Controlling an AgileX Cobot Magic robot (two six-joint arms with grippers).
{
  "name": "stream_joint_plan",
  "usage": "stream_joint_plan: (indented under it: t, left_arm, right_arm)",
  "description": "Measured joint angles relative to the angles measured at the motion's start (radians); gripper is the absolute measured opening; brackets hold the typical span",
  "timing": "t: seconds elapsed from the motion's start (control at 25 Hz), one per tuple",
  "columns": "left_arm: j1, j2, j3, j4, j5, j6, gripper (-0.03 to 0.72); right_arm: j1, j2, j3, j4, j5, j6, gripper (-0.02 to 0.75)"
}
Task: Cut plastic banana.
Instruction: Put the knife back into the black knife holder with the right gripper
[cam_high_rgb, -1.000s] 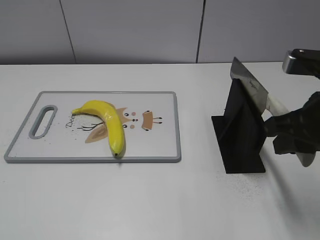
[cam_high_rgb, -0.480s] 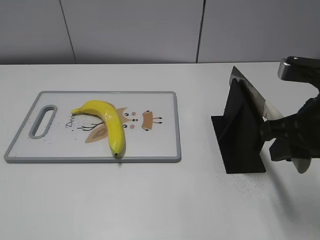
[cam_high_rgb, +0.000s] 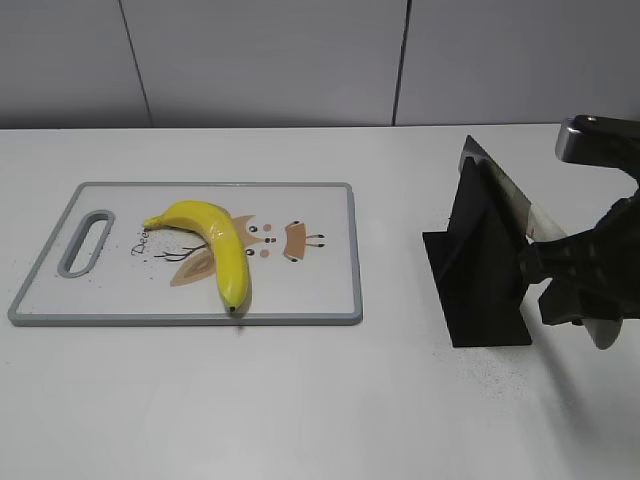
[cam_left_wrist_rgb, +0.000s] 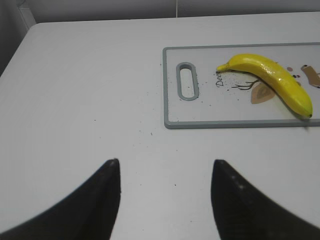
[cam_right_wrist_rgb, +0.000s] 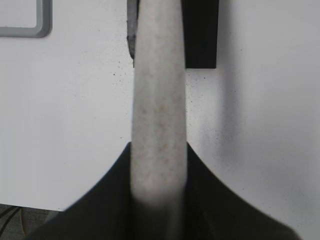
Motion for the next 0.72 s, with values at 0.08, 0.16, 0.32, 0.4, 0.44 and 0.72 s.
stream_joint_plan:
  t: [0.08, 0.16, 0.32, 0.4, 0.44, 0.72]
  left_arm:
    - [0.000, 0.000, 0.000, 0.000, 0.000, 0.000, 0.542]
    - [0.000, 0.000, 0.000, 0.000, 0.000, 0.000, 0.542]
    - [0.000, 0.000, 0.000, 0.000, 0.000, 0.000, 0.542]
    - [0.000, 0.000, 0.000, 0.000, 0.000, 0.000, 0.542]
    - [0.000, 0.000, 0.000, 0.000, 0.000, 0.000, 0.541]
    - [0.000, 0.000, 0.000, 0.000, 0.000, 0.000, 0.539]
  right_arm:
    - [0.000, 0.000, 0.000, 0.001, 0.000, 0.000, 0.164]
    - [0.000, 0.000, 0.000, 0.001, 0.000, -0.001, 0.166]
    - [0.000, 0.000, 0.000, 0.003, 0.000, -0.010, 0.395]
    - [0.000, 0.000, 0.000, 0.003, -0.001, -0.015, 0.563]
    - [0.000, 0.000, 0.000, 0.003, -0.001, -0.015, 0.612]
    - [0.000, 0.001, -0.032, 0.003, -0.002, -0.026, 0.645]
